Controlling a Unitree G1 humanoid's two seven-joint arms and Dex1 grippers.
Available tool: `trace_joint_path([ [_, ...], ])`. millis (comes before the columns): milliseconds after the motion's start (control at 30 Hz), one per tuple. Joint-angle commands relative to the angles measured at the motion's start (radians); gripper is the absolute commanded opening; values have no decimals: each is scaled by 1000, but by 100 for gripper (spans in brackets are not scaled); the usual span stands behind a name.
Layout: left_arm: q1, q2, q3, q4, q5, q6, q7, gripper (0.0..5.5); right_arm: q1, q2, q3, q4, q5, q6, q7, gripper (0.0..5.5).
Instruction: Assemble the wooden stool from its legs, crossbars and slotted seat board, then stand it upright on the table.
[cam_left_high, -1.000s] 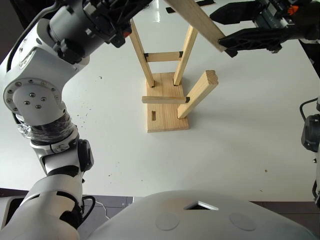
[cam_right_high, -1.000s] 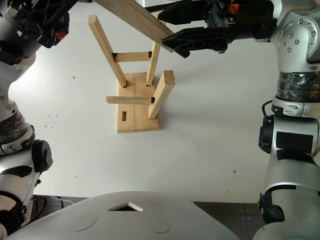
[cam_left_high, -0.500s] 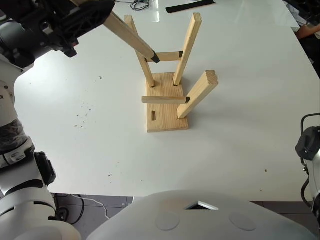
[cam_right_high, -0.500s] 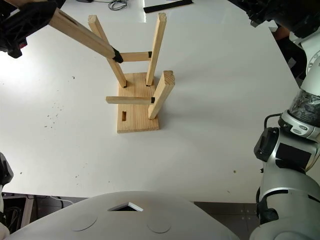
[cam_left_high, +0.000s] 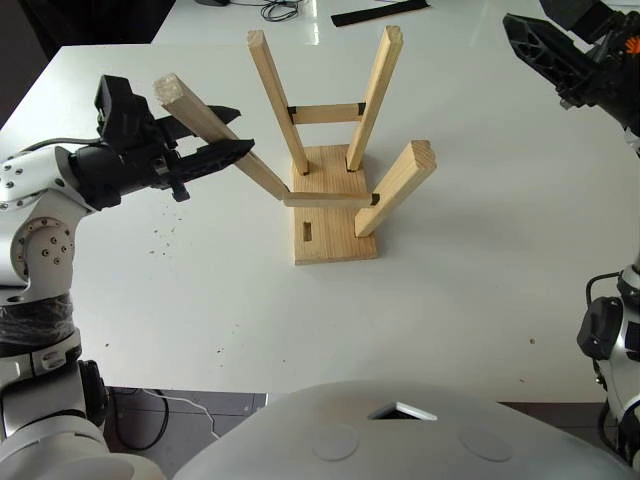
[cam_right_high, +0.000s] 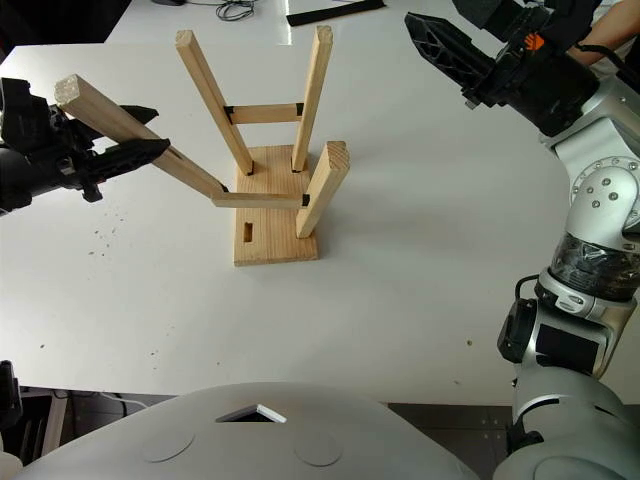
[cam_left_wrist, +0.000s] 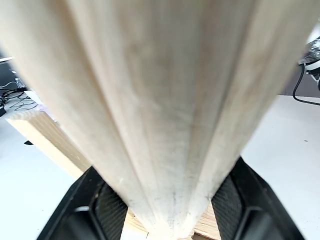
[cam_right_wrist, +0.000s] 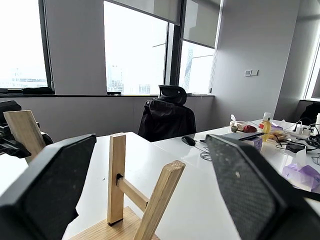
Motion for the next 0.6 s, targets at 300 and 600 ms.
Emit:
trace_joint_path([
  [300, 86, -60, -32, -108, 23, -32, 43, 206, -153, -59, 96, 183, -61, -41, 122, 403],
  [600, 159, -96, -88, -83, 97, -120, 24, 206, -200, -52, 110, 246, -89, -79, 152, 403],
])
